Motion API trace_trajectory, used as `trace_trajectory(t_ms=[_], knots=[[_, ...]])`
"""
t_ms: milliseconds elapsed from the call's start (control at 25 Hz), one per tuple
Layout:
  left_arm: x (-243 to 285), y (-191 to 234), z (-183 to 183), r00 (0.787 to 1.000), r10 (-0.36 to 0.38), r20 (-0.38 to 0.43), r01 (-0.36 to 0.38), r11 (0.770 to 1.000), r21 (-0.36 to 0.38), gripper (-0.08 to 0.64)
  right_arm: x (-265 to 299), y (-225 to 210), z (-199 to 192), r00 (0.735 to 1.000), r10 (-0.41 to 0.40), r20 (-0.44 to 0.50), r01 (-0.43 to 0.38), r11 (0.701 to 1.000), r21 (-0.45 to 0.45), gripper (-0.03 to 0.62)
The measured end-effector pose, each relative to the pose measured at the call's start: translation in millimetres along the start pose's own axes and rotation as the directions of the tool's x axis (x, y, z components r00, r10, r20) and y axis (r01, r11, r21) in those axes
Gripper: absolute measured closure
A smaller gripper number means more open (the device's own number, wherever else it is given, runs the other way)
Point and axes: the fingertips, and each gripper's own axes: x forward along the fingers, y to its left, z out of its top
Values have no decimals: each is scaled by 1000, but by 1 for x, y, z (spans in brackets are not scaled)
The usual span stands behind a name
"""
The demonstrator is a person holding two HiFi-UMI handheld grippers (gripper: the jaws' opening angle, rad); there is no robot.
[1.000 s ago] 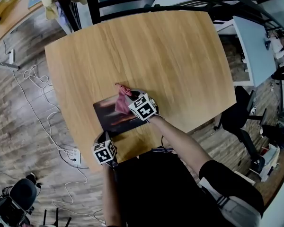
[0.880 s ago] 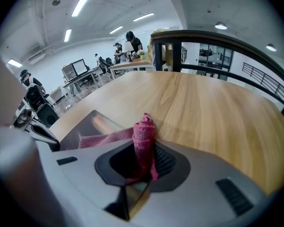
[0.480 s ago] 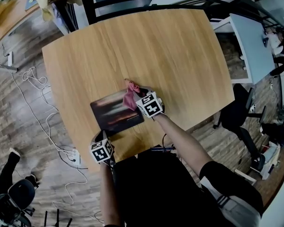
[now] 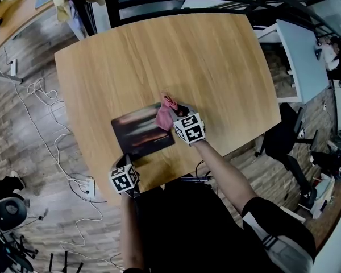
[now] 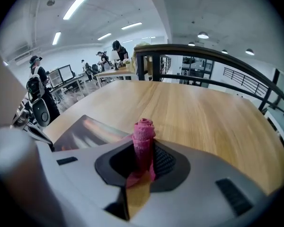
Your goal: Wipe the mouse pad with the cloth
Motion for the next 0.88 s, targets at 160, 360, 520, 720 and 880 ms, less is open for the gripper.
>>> trace_trajectory(t_ms=[160, 360, 520, 720, 880], knots=[[1, 1, -6, 1000, -19, -16, 19, 1000, -4, 537, -18, 25, 30, 995, 37, 92, -37, 999, -3, 522], [1, -2, -7, 999, -32, -15, 32, 999, 9, 537, -35, 104, 68, 959, 220, 178, -220, 975, -22, 522], [1, -3, -4, 999, -45, 10, 45, 999, -10, 537, -37, 185, 89, 889, 409, 206, -414, 910, -21, 522], [2, -2, -4, 999, -38, 18, 38, 999, -4, 537, 5, 251, 71, 810, 566, 152, -585, 793, 169, 522], [2, -4, -2, 999, -36, 17, 36, 999, 10, 537, 49, 248, 20, 865, 501, -36, -477, 842, 252, 522]])
